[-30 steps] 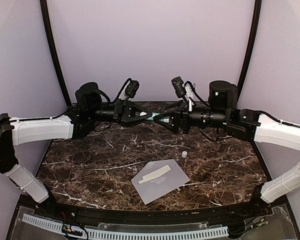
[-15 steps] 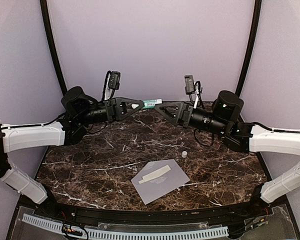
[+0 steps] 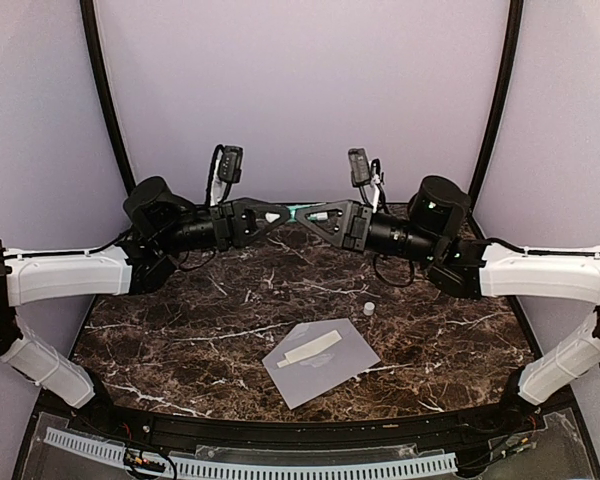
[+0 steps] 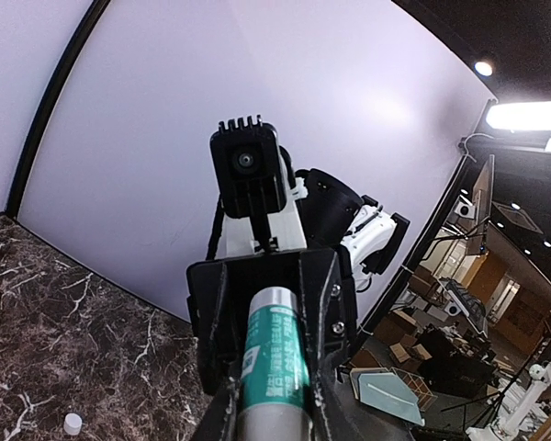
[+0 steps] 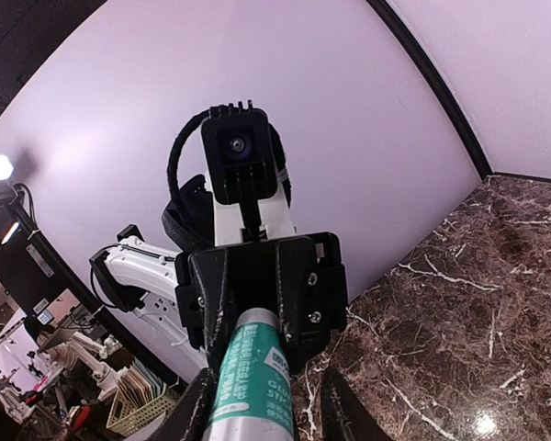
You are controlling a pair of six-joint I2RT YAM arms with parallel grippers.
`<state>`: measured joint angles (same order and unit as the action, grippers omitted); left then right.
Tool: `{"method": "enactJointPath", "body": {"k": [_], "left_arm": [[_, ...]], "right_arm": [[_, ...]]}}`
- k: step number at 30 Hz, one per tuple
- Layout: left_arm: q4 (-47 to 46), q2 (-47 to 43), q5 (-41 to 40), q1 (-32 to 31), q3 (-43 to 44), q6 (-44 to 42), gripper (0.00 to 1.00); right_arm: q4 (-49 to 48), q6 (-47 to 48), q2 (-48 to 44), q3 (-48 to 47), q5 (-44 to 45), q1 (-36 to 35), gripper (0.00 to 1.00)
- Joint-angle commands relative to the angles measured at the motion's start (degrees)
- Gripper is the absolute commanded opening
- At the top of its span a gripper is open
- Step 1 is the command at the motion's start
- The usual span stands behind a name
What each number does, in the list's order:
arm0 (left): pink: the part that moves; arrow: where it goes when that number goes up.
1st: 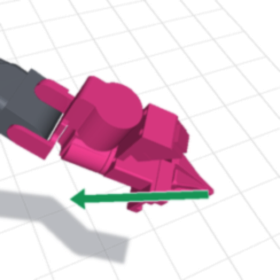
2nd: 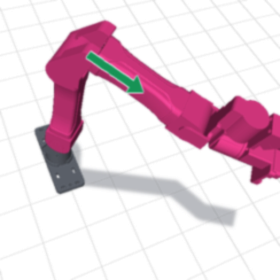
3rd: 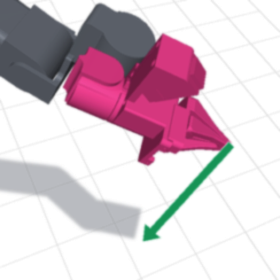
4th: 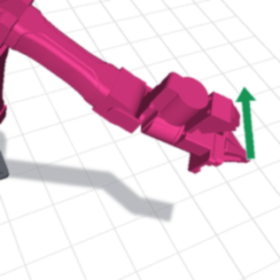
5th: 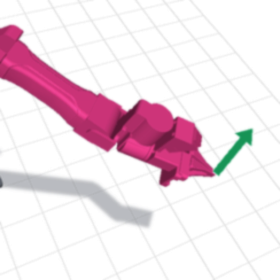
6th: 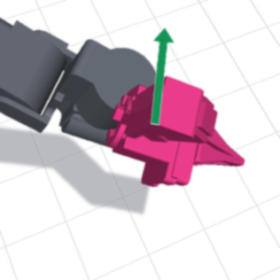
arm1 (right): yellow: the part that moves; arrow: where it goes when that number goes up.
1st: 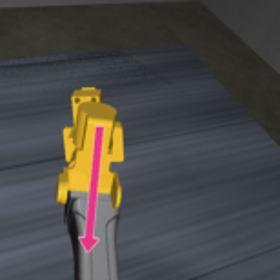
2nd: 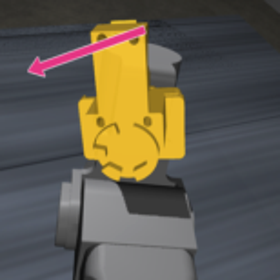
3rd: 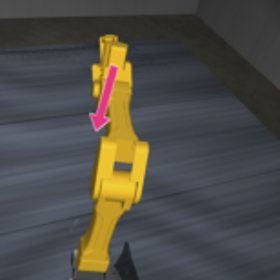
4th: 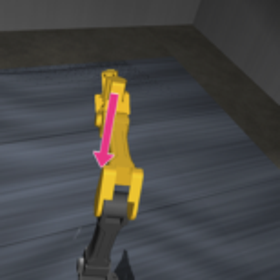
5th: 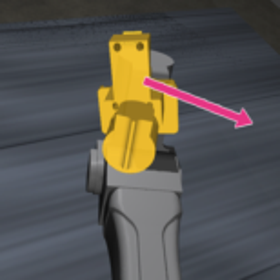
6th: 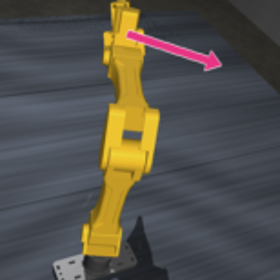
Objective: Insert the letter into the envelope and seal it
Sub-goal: Adjust the solid glue.
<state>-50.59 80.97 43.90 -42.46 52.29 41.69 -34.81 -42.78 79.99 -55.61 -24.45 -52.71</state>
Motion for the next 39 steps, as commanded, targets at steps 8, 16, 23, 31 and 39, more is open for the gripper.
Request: {"method": "enactJointPath", "body": {"k": [8,16,23,31,39], "left_arm": [[-3.9,0.9,2.8,-0.5,0.2,0.8,0.00],[-5.5,0.8,1.9,-0.5,-0.5,1.7,0.00],[-5.8,1.0,1.5,-0.5,-0.7,2.1,0.02],[10.9,-2.9,-0.6,1.3,-2.8,-2.6,0.75],[31.0,0.6,1.3,4.4,-7.7,-10.3,0.78]], "right_arm": [[-5.7,-1.7,1.1,-1.9,-2.4,0.3,0.31],[-6.0,-2.5,2.4,-2.3,-4.1,0.3,0.31],[-6.1,-2.1,1.2,-1.3,-2.3,0.3,0.07],[4.5,4.8,-5.1,0.4,5.7,1.3,0.00],[16.9,9.9,-10.5,3.1,13.5,3.2,0.00]]}}
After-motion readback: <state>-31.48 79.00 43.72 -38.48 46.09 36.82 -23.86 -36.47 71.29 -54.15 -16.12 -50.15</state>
